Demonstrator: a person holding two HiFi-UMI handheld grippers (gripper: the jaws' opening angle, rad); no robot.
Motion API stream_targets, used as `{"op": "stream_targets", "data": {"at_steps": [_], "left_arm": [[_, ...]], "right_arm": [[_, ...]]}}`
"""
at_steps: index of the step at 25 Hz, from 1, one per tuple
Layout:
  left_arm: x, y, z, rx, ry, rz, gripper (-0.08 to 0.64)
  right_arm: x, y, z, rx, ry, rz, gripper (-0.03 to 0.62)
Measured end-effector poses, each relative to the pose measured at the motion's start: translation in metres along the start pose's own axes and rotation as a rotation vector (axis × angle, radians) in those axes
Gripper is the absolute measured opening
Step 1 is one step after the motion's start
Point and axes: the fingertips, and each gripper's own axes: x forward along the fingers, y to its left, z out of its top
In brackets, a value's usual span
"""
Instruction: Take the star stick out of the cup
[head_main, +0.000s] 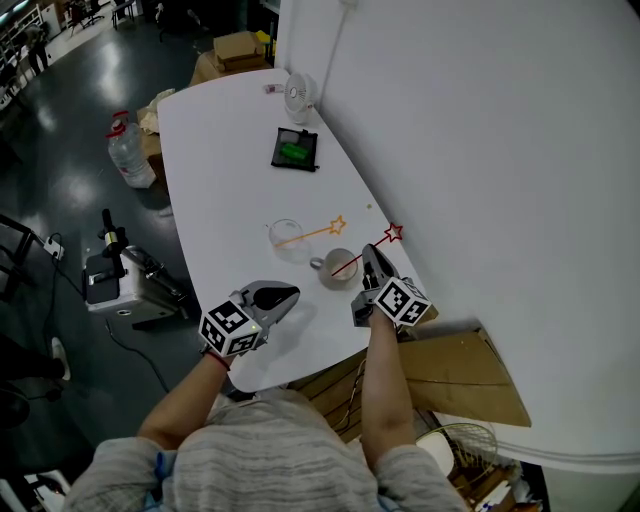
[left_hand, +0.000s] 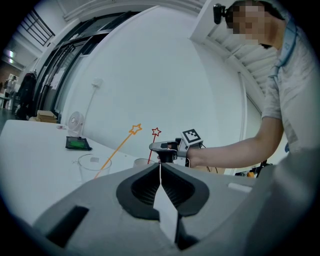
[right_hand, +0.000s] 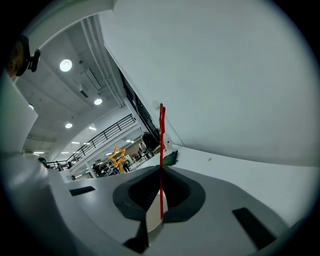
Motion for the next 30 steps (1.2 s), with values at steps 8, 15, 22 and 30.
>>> {"op": "stream_targets", "data": {"at_steps": [8, 15, 22, 30], "left_arm": [[-0.006, -0.001, -0.003, 0.000, 0.002, 0.009, 0.017], [-0.009, -0.002, -0.002, -0.003, -0.003, 0.004, 0.017], [-0.013, -0.004, -0.003, 0.001, -0.003, 0.006, 0.017], [-0.015, -0.007, -0.002, 0.008, 0.004, -0.001, 0.017]], "right_arm": [[-0.006, 0.026, 0.028, -0.054, -0.048, 0.036, 0.012], [-0.018, 0.052, 0.051, -0.151, -0.088, 0.060, 0.012], [-0.041, 0.071, 0.069, -0.129, -0.149, 0.093, 0.012], [-0.055, 0.078, 0.045, -0.076, -0.089, 0.122, 0.012]]}}
